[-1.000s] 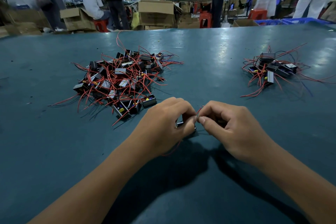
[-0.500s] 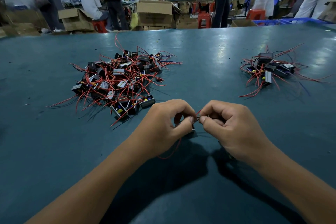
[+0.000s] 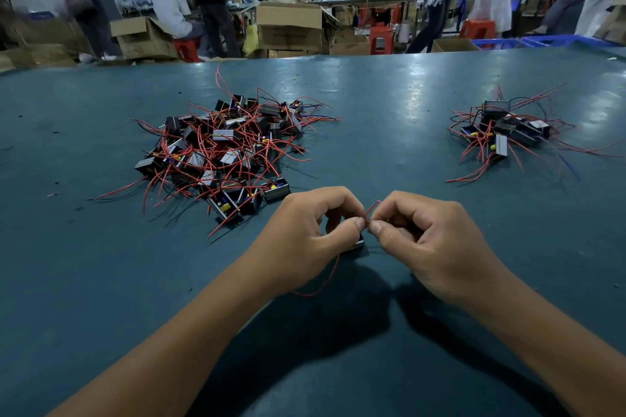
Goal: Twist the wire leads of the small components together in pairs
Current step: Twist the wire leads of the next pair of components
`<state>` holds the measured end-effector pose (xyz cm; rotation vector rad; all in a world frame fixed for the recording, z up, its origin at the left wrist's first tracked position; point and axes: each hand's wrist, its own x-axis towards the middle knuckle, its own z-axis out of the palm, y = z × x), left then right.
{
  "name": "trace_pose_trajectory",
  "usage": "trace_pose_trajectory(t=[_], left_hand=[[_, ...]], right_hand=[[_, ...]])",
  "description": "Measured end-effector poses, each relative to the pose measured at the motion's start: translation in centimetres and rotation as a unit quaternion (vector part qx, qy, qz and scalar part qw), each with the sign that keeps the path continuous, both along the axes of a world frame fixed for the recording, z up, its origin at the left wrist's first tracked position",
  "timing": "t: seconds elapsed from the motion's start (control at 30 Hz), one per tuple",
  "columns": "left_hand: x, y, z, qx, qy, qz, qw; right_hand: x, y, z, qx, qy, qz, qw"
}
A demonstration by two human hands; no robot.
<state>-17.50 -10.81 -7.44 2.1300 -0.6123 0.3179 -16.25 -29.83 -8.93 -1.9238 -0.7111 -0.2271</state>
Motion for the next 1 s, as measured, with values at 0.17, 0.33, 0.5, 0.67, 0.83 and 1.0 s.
trace_pose_trajectory(t=[0.17,0.33,0.5,0.67,0.83,1.0], left_hand=[[0.1,0.0,0.0,-0.069,0.046,-0.002,0.997],[0.2,0.0,0.1,-0.106,0.095,-0.033,0.989],[-0.1,0.5,0.5,-0.116,0.195,-0.101,0.969],[-0.1,0.5,0.7,-0.119,0.216,-0.101,0.964],[-0.1,0.9,0.8,-0.088,0.203,-0.11,0.969],[0.0,1.4,1.0,-0.024,0.129,-0.096,0.987]], right_hand=[[0.1,-0.1,0.1,0.02,0.015,-0.004,1.0],[0.0,-0.3,0.0,0.008,0.001,0.033,0.999],[-0.1,-0.5,0.5,-0.035,-0.022,0.062,0.997],[-0.4,-0.5,0.8,-0.038,-0.035,0.067,0.996],[-0.4,-0.5,0.9,-0.044,-0.029,0.079,0.996],[-0.3,-0.6,1.0,-0.042,-0.013,0.086,0.995]])
